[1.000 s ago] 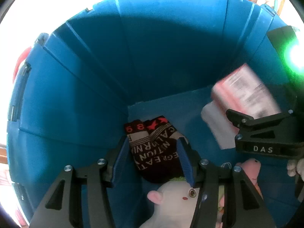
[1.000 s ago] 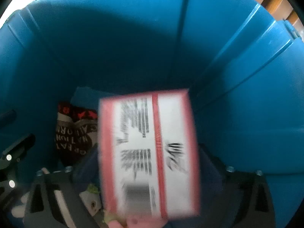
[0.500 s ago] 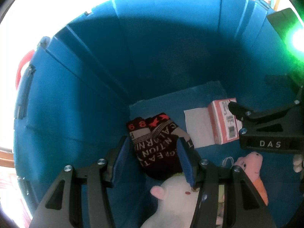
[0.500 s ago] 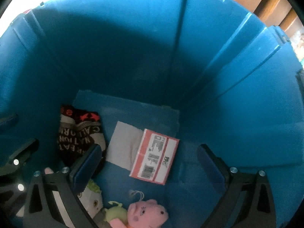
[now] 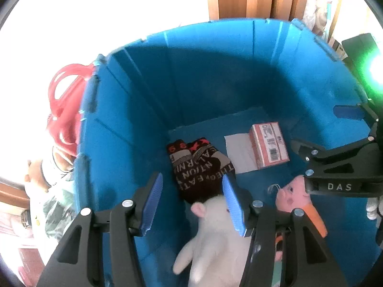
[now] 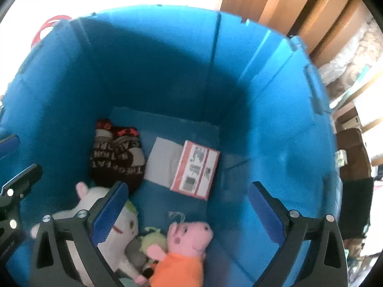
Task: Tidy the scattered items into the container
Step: 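Lift both open tools up out of the blue crate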
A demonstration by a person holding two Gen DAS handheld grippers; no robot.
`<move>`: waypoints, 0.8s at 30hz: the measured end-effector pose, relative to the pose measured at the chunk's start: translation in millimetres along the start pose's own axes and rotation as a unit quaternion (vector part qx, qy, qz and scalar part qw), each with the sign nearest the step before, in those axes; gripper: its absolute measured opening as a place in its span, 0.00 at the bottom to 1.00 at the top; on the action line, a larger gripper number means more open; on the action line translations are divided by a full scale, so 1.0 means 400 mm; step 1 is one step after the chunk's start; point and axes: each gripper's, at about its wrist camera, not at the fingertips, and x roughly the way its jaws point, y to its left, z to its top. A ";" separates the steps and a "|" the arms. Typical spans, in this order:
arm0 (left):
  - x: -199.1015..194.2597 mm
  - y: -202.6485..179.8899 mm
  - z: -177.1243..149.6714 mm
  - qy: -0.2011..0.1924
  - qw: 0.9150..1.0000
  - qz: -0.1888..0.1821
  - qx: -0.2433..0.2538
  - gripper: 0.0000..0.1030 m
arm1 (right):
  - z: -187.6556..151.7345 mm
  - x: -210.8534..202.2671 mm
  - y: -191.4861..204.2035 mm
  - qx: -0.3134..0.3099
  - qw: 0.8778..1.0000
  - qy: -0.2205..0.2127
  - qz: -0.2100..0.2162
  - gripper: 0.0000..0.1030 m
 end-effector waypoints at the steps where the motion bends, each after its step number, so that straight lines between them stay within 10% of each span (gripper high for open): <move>1: -0.008 0.002 -0.012 -0.004 1.000 -0.002 -0.001 0.50 | -0.012 -0.014 0.005 0.001 1.000 -0.002 -0.002 0.99; 24: -0.208 0.073 -0.446 -0.064 0.996 -0.031 0.047 0.50 | -0.418 -0.307 0.234 0.056 0.997 -0.033 -0.034 0.99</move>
